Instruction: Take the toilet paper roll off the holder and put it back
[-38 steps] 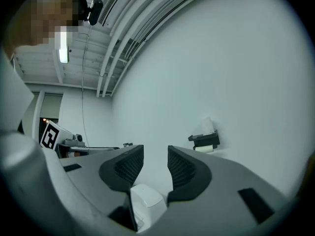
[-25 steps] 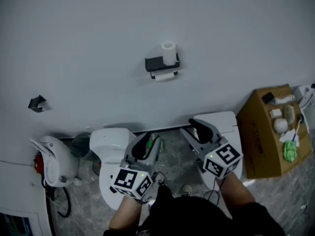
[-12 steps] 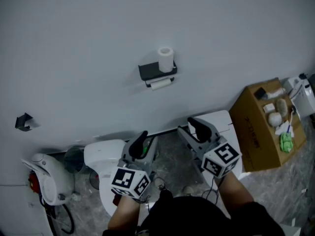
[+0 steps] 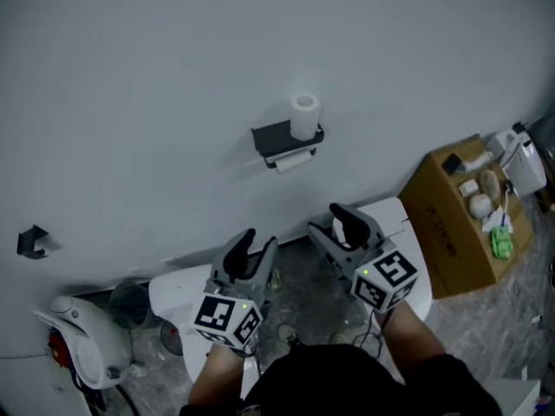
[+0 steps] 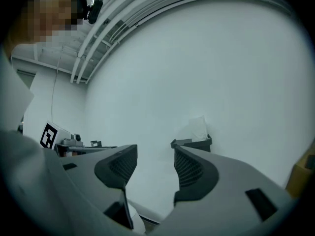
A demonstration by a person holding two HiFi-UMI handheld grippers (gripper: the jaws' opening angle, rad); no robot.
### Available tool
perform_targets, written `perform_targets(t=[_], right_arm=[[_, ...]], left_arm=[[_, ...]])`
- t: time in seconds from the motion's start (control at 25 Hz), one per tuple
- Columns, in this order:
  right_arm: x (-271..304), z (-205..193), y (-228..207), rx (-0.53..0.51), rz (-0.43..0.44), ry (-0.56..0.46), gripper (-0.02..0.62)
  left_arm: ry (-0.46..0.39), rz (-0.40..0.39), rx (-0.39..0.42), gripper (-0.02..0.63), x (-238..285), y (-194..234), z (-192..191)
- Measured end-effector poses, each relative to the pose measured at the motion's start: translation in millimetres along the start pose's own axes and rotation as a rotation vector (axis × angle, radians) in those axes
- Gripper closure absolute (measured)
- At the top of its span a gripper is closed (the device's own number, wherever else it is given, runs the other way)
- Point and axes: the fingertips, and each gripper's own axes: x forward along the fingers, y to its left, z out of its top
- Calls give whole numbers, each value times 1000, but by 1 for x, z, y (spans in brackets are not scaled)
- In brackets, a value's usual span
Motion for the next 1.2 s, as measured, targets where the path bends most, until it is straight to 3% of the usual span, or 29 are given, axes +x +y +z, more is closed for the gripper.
perform_targets(t=[0.56,1.2], right_arm=[[45,6,4,-33,-38,6,313],[105,23,-77,6,1,10,281]], left_arm=[[14,-62,11,410,10,38,0],[6,25,29,383,76,65,12]])
